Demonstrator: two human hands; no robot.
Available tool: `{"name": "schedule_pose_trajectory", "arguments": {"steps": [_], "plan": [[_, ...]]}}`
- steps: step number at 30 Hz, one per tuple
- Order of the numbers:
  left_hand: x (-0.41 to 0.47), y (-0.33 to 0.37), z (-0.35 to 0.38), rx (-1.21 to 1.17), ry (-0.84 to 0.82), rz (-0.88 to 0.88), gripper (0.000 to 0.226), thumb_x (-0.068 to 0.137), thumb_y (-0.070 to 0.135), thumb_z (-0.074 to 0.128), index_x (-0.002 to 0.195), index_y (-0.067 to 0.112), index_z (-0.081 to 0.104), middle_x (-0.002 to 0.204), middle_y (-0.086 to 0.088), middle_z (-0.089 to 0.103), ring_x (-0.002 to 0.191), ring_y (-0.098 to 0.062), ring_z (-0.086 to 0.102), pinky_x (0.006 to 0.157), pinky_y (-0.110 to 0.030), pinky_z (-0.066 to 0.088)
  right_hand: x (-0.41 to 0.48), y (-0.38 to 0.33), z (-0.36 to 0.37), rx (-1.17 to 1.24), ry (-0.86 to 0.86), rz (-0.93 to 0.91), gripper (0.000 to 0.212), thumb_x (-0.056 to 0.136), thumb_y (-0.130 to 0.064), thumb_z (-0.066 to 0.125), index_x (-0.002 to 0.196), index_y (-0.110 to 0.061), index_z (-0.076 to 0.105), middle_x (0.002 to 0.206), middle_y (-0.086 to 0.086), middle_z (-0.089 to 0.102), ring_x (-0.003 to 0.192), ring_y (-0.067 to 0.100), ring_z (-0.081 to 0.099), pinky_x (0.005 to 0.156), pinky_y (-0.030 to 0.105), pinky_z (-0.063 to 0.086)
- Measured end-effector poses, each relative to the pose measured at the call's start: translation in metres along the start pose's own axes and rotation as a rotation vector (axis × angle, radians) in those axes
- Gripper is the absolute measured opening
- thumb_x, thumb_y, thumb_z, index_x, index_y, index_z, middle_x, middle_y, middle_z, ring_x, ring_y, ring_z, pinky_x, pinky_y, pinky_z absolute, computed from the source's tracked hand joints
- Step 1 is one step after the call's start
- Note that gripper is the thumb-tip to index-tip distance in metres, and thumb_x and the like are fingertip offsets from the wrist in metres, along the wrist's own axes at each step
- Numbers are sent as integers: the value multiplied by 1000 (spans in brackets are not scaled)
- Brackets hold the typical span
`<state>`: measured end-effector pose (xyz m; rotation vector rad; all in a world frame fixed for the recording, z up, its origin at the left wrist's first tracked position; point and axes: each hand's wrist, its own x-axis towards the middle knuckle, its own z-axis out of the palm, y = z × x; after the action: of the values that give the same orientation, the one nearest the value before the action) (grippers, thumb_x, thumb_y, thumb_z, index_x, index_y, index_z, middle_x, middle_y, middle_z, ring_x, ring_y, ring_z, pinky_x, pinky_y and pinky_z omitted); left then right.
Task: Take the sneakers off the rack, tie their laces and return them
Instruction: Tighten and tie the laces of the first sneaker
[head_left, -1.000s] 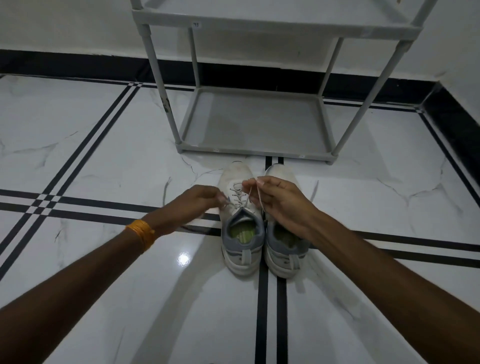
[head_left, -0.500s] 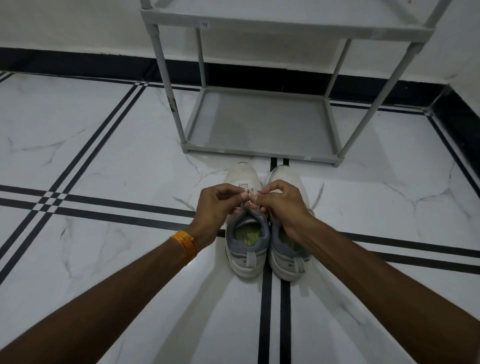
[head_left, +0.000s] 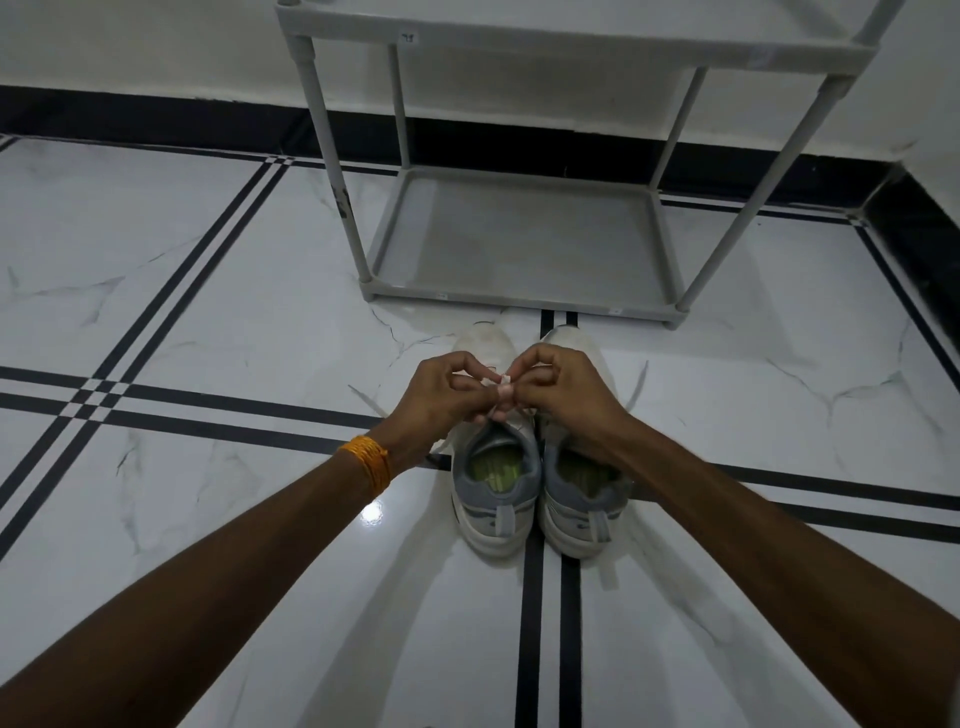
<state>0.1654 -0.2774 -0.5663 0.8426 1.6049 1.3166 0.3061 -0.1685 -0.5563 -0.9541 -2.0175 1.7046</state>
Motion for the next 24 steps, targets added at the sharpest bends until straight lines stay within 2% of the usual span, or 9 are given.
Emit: {"name": "schedule_pose_trajectory", "arguments": {"steps": [4,8,11,13,15,18,21,24], "plan": [[3,-4,3,-53,76,-41,27,84,16,73,96,-6,61,81,-22,73,65,-20,69,62,-27,56,-7,2,1,-23,-11,-90,24,83,-1,70,103,-5,59,87,12,76,83,19,75,79,31,60],[5,-9,6,87,138,5,22,84,24,74,92,4,68,78,-15,75,66,-21,72,67,-29,56,-13,7,9,-323,66,-230,24,84,-9,70,106,-18,65,91,2,75,85,7,70,79,25,59],[5,-11,5,256,145,103,21,82,27,76,90,9,70,81,-9,76,74,-20,74,70,-29,59,-15,8,15,-477,116,-318,15,93,-12,57,104,-13,68,91,3,73,82,11,67,78,28,57],[4,-11,3,360,122,175,21,80,29,77,89,12,69,85,-5,75,79,-18,73,77,-33,61,-14,8,17,-572,111,-353,18,96,-15,51,99,-9,68,90,7,70,81,17,62,76,35,53],[2,-11,3,415,107,202,20,80,27,77,88,12,67,86,-5,73,82,-19,72,80,-36,61,-15,7,20,-656,79,-337,20,96,-15,49,98,-7,66,92,10,66,83,21,59,76,36,49],[1,-15,5,356,115,150,21,82,27,76,88,12,63,90,-8,73,87,-23,71,82,-42,60,-19,4,22,-557,51,-252,18,95,-15,49,101,-9,66,93,6,68,83,17,61,71,29,49],[2,-16,6,218,141,53,21,85,27,72,89,11,60,95,-13,72,92,-28,70,86,-47,59,-20,0,19,-396,3,-169,20,89,-17,61,108,-15,66,97,-2,70,86,6,63,72,18,50],[3,-8,7,150,128,3,16,88,20,69,91,8,58,97,-19,70,91,-28,70,81,-34,60,-17,1,20,-398,51,-170,19,84,-15,69,102,-17,65,91,-3,71,81,4,65,69,19,53]]}}
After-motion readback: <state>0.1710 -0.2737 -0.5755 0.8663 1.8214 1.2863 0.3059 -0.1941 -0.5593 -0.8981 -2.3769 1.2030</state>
